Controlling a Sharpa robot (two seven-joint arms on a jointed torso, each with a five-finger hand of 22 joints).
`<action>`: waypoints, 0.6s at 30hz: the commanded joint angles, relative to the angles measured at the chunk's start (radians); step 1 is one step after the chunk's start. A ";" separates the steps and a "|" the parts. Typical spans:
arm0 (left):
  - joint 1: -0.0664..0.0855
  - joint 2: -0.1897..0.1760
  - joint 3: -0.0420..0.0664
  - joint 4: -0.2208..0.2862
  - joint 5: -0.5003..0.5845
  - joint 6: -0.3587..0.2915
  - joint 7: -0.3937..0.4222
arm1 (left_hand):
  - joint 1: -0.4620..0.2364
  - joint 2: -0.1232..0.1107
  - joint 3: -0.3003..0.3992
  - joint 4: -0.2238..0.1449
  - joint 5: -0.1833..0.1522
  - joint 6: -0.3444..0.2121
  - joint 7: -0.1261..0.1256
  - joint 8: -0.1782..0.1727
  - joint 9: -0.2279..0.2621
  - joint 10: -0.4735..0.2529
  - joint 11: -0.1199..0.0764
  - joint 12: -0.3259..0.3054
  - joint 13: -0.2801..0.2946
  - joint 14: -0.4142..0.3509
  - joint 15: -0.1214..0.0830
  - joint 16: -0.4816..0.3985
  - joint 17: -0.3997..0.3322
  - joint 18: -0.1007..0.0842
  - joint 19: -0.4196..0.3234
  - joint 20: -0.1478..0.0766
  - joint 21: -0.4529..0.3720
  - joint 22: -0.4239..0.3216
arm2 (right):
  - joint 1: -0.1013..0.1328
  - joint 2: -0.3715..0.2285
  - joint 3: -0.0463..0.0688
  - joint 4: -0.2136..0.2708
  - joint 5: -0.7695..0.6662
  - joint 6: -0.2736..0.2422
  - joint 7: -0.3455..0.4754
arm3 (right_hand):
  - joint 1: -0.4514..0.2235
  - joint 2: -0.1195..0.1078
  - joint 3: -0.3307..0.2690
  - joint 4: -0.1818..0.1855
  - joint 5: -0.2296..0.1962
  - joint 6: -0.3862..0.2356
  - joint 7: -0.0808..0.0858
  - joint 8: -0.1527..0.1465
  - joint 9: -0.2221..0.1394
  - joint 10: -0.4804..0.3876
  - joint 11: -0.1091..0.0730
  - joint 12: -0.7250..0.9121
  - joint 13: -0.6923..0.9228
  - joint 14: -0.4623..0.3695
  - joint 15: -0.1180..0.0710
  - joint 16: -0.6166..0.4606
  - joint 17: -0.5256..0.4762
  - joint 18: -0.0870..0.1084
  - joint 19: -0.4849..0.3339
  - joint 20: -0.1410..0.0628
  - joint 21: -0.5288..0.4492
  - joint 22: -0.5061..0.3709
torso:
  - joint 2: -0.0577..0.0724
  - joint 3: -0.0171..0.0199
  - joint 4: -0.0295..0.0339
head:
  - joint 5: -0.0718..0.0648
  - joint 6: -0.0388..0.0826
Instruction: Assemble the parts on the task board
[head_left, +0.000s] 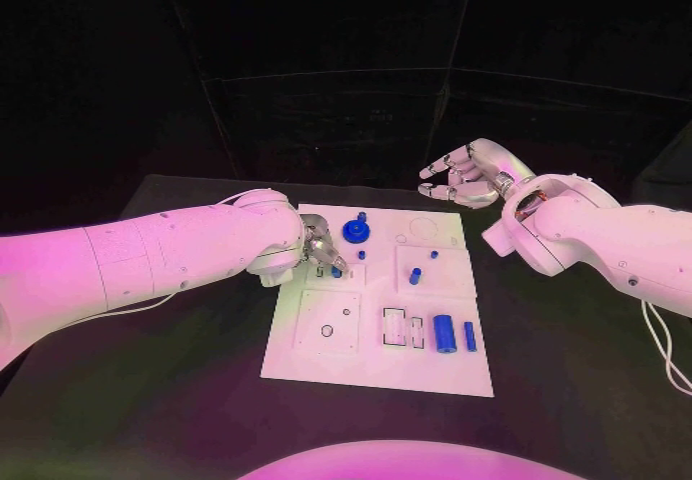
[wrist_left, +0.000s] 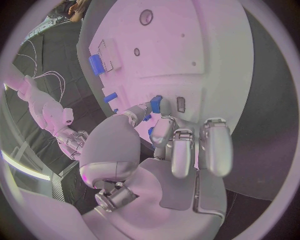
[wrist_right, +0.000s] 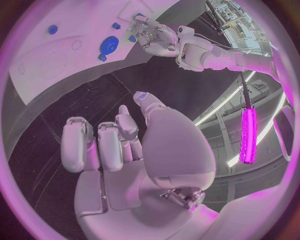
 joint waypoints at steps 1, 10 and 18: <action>-0.003 0.002 -0.003 0.000 -0.005 0.032 -0.012 | -0.008 0.002 -0.006 0.004 -0.003 0.007 0.001 -0.005 -0.001 0.008 -0.001 0.007 0.003 0.102 -0.008 0.003 0.263 -0.012 0.014 -0.008 0.005 0.016 | 0.002 0.001 0.001 0.001 0.005 -0.005 0.003 | -0.009 -0.003 0.000 0.007 0.005 0.005 -0.005 0.004 0.001 -0.002 -0.002 0.002 0.001 0.044 -0.007 -0.006 0.000 0.011 -0.006 -0.004 -0.003 -0.001 | 0.000 0.0000 0.0016 | -0.001 -0.001; -0.003 0.005 -0.003 -0.005 -0.005 0.032 -0.013 | -0.039 -0.003 -0.064 0.035 -0.005 0.023 -0.001 -0.007 -0.006 0.012 -0.002 0.011 0.008 0.102 -0.009 0.003 0.263 -0.012 0.016 -0.008 0.007 0.020 | 0.002 0.001 0.001 0.000 0.006 -0.006 0.002 | -0.010 -0.003 0.000 0.008 0.007 0.005 -0.005 0.004 0.000 -0.003 -0.002 0.001 -0.001 0.043 -0.007 -0.008 -0.002 0.012 -0.007 -0.004 -0.004 -0.003 | 0.000 -0.0005 0.0013 | -0.002 -0.001; -0.003 0.002 -0.002 -0.006 -0.001 0.009 -0.011 | -0.086 -0.036 -0.250 0.109 -0.215 0.035 -0.004 -0.008 -0.011 0.013 -0.003 0.010 0.009 0.102 -0.010 0.003 0.263 -0.013 0.016 -0.010 0.006 0.023 | 0.002 -0.001 0.001 -0.001 0.007 -0.007 0.001 | -0.011 -0.003 -0.001 0.009 0.007 0.005 -0.005 0.004 0.000 -0.004 -0.002 -0.001 -0.002 0.043 -0.007 -0.009 -0.004 0.012 -0.008 -0.004 -0.005 -0.004 | -0.001 -0.0015 0.0028 | -0.004 0.000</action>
